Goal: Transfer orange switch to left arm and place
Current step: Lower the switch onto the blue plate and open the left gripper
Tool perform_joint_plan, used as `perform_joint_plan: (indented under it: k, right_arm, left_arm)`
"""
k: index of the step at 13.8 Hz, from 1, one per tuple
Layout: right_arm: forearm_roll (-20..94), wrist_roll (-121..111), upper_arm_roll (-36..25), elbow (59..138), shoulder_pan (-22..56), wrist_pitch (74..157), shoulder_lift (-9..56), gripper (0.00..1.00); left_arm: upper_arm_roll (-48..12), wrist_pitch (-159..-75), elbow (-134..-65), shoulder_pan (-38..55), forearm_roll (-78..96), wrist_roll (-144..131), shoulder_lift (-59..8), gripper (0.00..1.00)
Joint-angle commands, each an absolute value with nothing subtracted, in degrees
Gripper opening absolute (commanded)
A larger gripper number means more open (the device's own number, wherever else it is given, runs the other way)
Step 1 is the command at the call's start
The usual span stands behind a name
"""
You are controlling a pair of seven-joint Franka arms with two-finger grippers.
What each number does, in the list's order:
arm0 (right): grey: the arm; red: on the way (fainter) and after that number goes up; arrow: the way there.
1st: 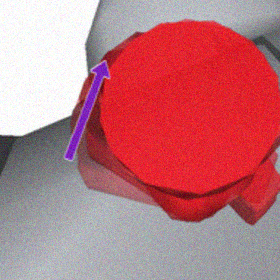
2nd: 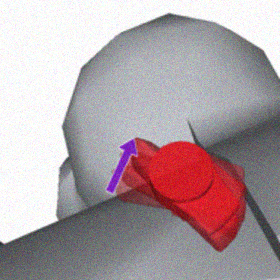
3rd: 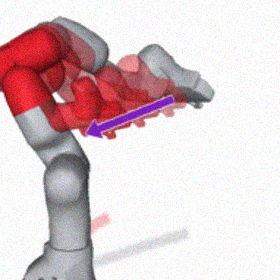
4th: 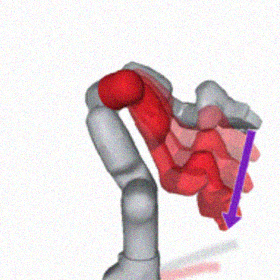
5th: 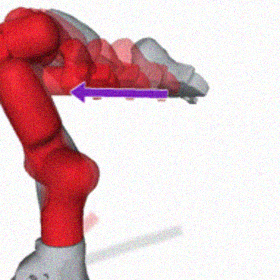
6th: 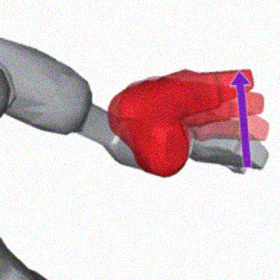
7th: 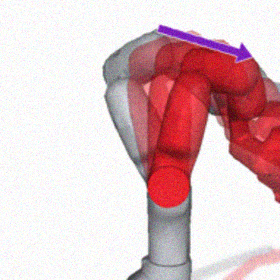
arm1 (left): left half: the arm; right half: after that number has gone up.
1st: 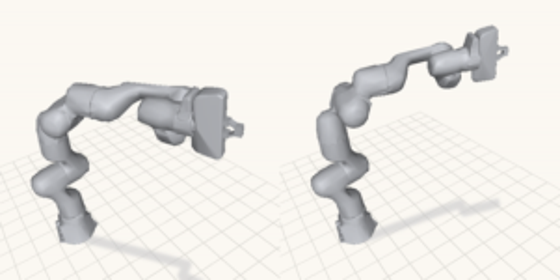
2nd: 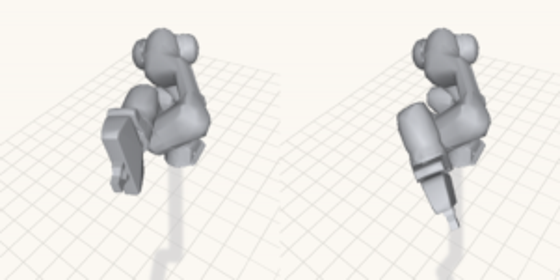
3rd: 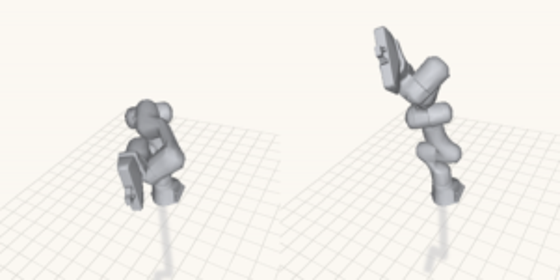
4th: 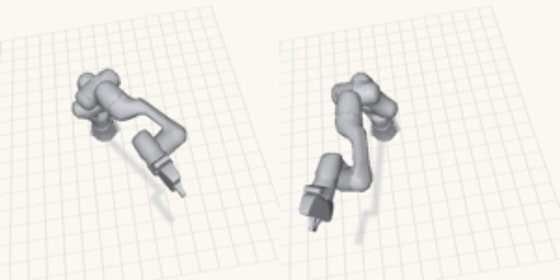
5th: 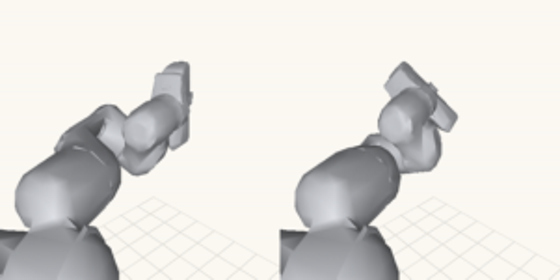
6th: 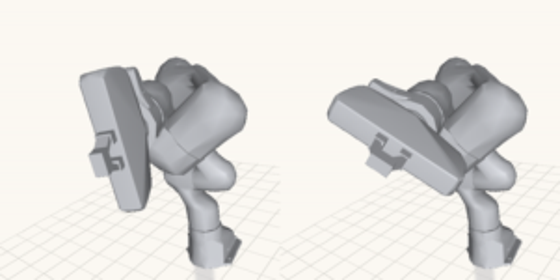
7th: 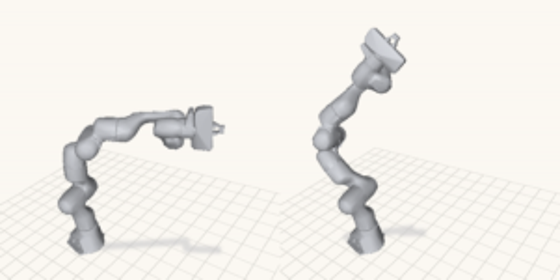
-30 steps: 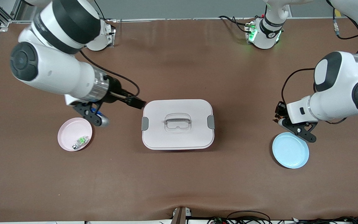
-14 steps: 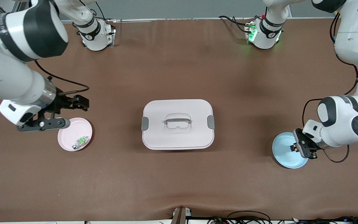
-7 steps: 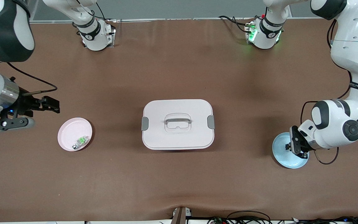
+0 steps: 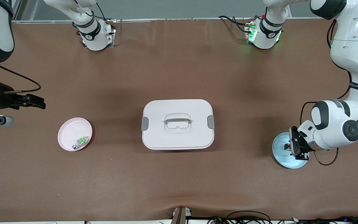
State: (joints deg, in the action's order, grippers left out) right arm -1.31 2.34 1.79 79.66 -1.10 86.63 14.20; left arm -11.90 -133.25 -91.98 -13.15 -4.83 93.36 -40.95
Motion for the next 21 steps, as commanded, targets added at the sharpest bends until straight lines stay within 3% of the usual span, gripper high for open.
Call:
perform_joint_plan:
  k: [1, 5, 15, 21]
  right_arm:
    - [-2.72, 5.54, 2.81, 80.17, -2.9, 86.49, 12.75, 1.0]
    - [-3.42, 5.28, 2.81, 78.75, -4.04, 82.71, 12.39, 1.0]
    - [-2.11, 5.1, 3.25, 78.31, -4.04, 85.6, 11.87, 1.0]
    - [-0.44, 5.1, 3.16, 80.41, -4.22, 87.27, 9.67, 1.0]
  left_arm:
    - [-12.48, -132.63, -91.23, -12.83, -5.01, 86.34, -38.68, 1.0]
    - [-13.09, -129.65, -91.06, -12.13, -4.92, 70.01, -34.03, 1.0]
    - [-15.82, -116.82, -88.86, -7.31, -5.8, 17.82, -22.69, 1.0]
    - [-16.0, -112.94, -88.59, -2.99, -7.56, -15.7, -19.52, 1.0]
